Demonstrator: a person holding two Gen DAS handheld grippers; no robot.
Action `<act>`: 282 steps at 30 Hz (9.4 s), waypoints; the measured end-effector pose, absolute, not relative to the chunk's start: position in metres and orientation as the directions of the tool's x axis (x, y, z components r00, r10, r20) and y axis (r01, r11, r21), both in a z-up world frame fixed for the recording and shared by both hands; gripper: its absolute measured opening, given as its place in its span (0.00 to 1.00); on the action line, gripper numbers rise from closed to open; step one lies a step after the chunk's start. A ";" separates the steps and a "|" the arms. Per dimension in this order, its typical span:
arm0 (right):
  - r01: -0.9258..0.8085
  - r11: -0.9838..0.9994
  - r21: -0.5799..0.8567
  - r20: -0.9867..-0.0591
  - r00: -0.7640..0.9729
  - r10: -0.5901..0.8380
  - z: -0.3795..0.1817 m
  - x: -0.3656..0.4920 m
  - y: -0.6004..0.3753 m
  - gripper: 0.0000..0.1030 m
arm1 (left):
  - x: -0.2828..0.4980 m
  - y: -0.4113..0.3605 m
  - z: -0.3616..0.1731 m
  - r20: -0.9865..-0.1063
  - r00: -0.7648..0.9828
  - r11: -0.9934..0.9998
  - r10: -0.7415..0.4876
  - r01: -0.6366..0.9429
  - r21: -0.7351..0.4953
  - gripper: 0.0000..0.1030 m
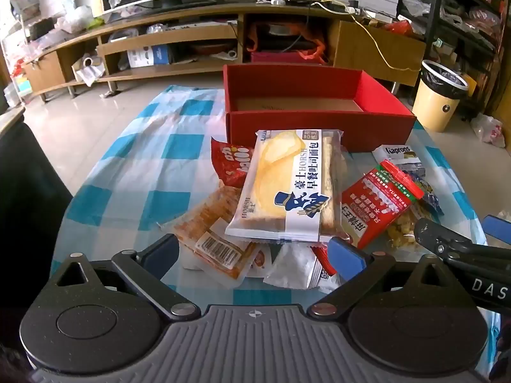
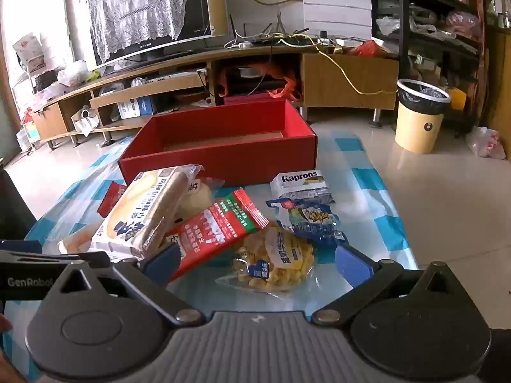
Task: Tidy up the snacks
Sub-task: 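Move both tools toward the snack pile in front of the red box, then grasp the HORSH toast bag with left tool while right tool grasps the red sausage packet, then lift the toast bag with left tool while right tool lifts the sausage packet, then lower both held packs into the red box and open both tools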
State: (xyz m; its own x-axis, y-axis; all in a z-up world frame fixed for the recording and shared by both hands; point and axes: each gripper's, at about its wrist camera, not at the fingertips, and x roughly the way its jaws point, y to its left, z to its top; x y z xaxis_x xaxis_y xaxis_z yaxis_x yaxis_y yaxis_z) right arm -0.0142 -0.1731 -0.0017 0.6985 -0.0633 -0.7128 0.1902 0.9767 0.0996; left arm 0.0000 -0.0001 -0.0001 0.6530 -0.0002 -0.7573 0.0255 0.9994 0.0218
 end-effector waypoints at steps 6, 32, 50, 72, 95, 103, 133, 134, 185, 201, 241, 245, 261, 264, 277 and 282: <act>0.192 0.976 0.107 -0.719 0.692 -0.058 -0.004 -0.014 -0.174 0.97 | 0.000 -0.002 -0.001 -0.760 0.650 0.999 0.000 0.030 0.025 0.97; 0.197 0.966 0.167 -0.744 0.668 -0.008 -0.022 -0.003 -0.186 0.97 | 0.015 -0.007 -0.012 -0.779 0.627 0.998 0.008 0.040 0.042 0.97; 0.245 0.936 0.252 -0.756 0.654 0.032 -0.036 0.013 -0.213 0.97 | 0.056 -0.020 -0.012 -0.763 0.645 0.997 -0.037 0.077 0.017 0.99; 0.168 0.928 0.333 -0.775 0.609 0.168 -0.037 0.015 -0.210 0.89 | 0.076 0.000 -0.020 -0.840 0.533 0.993 -0.100 0.101 -0.055 0.77; 0.403 0.768 0.497 -0.845 0.426 0.323 -0.049 0.099 -0.161 0.60 | 0.043 0.063 -0.002 -0.815 0.553 0.983 -0.174 0.048 -0.178 0.77; 0.405 0.825 0.393 -0.893 0.382 0.238 -0.064 0.123 -0.138 0.62 | 0.043 0.062 -0.013 -0.824 0.553 0.992 -0.125 0.053 -0.115 0.78; 0.206 0.700 0.684 -0.676 0.539 0.502 -0.054 0.040 -0.213 0.10 | 0.020 0.022 -0.018 -0.823 0.568 0.991 -0.019 0.118 0.059 0.30; 0.204 0.689 0.695 -0.667 0.542 0.512 -0.055 0.039 -0.214 0.10 | 0.020 0.023 -0.015 -0.825 0.565 0.992 -0.012 0.109 0.060 0.17; 0.246 0.786 0.566 -0.774 0.488 0.404 -0.052 0.056 -0.217 0.37 | 0.023 0.000 -0.008 -0.863 0.487 0.987 -0.130 0.148 -0.065 0.75; 0.165 0.943 0.287 -0.887 0.417 0.197 -0.043 0.061 -0.153 0.47 | 0.019 0.039 0.002 -0.829 0.516 0.977 -0.213 0.105 -0.186 0.75; 0.076 0.902 0.426 -0.779 0.537 0.323 0.005 0.035 -0.182 0.44 | 0.042 0.017 0.027 -0.784 0.583 0.977 -0.211 0.104 -0.185 0.76; 0.082 0.894 0.441 -0.752 0.577 0.318 0.013 0.051 -0.191 0.44 | 0.059 0.007 0.035 -0.768 0.609 0.980 -0.199 0.117 -0.161 0.76; 0.092 0.839 0.536 -0.630 0.705 0.325 0.010 0.145 -0.238 0.44 | 0.158 -0.027 0.045 -0.722 0.682 0.992 -0.122 0.093 -0.079 0.75; 0.083 0.844 0.530 -0.610 0.729 0.311 0.009 0.167 -0.247 0.44 | 0.178 -0.034 0.047 -0.704 0.703 0.994 -0.106 0.093 -0.057 0.75; 0.134 0.855 0.501 -0.632 0.731 0.256 -0.041 0.241 -0.274 0.41 | 0.244 -0.050 0.004 -0.725 0.688 0.997 -0.036 0.071 0.018 0.66; 0.128 0.877 0.463 -0.687 0.677 0.263 -0.060 0.250 -0.264 0.39 | 0.242 -0.053 -0.012 -0.750 0.661 0.994 -0.012 0.092 0.065 0.64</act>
State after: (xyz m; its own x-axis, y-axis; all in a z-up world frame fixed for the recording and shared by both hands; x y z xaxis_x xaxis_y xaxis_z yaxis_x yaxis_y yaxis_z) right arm 0.2501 -0.2640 -0.0595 0.6768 0.2635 -0.6874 0.1284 0.8772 0.4627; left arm 0.2424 -0.0529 -0.0120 0.6608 -0.0121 -0.7505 0.0919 0.9937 0.0649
